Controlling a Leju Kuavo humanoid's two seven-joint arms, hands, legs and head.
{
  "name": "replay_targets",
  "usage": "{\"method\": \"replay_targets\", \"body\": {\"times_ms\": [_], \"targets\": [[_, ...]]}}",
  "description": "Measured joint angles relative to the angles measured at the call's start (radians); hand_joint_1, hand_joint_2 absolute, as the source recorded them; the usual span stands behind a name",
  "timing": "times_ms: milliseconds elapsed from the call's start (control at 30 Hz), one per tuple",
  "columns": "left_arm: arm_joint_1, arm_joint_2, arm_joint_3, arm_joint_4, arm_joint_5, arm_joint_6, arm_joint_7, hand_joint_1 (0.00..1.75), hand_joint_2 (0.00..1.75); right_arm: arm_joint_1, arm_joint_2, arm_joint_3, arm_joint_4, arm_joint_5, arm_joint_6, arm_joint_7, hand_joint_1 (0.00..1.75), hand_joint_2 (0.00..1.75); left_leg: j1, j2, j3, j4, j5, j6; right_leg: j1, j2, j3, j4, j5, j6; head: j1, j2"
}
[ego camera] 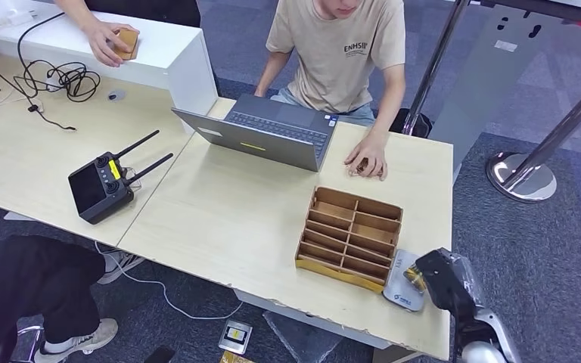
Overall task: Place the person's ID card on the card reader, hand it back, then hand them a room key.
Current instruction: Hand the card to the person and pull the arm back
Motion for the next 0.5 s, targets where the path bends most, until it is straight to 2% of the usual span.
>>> {"method": "replay_targets", "body": {"times_ms": [500], "targets": [[0.000, 0.001, 0.000, 0.001, -0.001, -0.002, 0.000, 0.00, 0.00, 0.025, -0.046, -0.085, -0.252, 0.022, 0.021, 0.001, 1.75, 1.75, 0.000, 0.000, -0.003, 0.000, 0.000, 0.000, 0.000, 0.000, -0.003, 0.000, 0.000, 0.000, 0.000, 0.000]]}}
